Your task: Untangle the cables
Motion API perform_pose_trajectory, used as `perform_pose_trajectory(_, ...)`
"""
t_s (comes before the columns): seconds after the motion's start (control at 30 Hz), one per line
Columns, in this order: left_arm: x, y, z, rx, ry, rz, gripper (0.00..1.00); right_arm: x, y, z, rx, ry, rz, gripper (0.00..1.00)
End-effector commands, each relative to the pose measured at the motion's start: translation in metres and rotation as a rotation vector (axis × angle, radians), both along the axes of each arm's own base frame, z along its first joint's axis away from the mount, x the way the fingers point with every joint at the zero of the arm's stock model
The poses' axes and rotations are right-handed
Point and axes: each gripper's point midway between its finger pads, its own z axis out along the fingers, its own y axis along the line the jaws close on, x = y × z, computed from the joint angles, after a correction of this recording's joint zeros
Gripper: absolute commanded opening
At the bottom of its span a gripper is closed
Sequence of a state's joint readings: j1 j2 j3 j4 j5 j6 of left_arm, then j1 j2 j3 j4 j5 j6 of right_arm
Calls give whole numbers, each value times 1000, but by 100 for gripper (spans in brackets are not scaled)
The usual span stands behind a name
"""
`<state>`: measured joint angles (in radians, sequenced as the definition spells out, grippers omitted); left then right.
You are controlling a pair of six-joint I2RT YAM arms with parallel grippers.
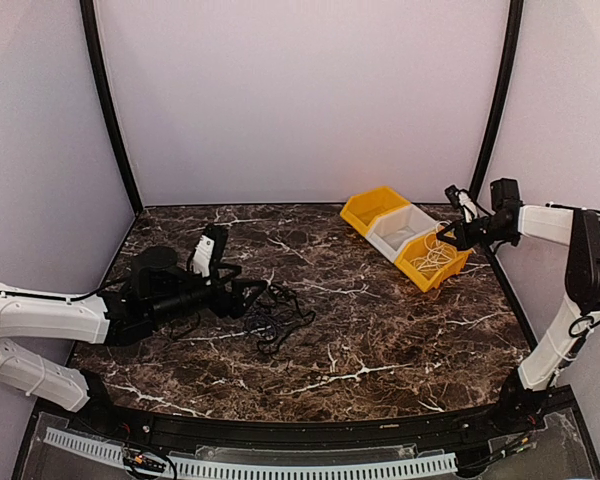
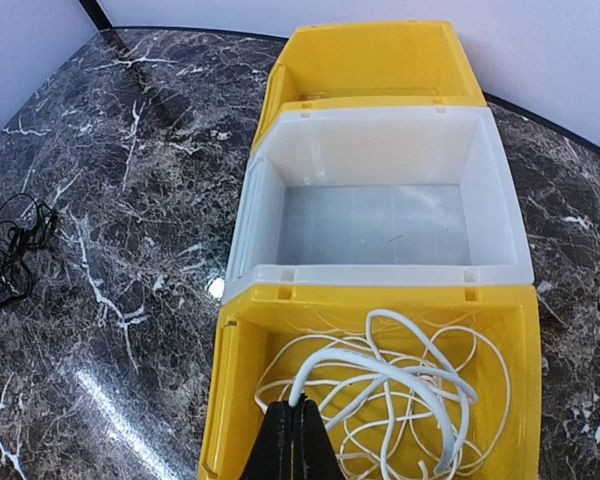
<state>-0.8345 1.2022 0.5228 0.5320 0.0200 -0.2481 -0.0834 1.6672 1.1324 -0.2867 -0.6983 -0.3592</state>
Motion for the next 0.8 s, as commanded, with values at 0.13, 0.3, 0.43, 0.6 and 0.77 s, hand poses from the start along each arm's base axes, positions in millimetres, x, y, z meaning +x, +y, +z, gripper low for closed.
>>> perform_pose_trajectory(0.13,0,-3,1,-25,-10,-4,87,-7,-9,-31,-165,129,-33,0)
perform_pose_trajectory(0.3,-1,-3,-2,-29,-1,-8,86,2,-4,-49,-232,190,-32,0)
perform_pose_trajectory(0.43,-2,-2,-3,-35,0,-4,86,11,12,-59,-267,232,-6,0)
perform_pose_trajectory(0.6,-4,2,-6,-38,-2,2,87,15,16,-75,-298,310,4,0)
perform_pose_trajectory(0.77,-4,2,-9,-38,0,1,87,7,15,-93,-345,385,1,0)
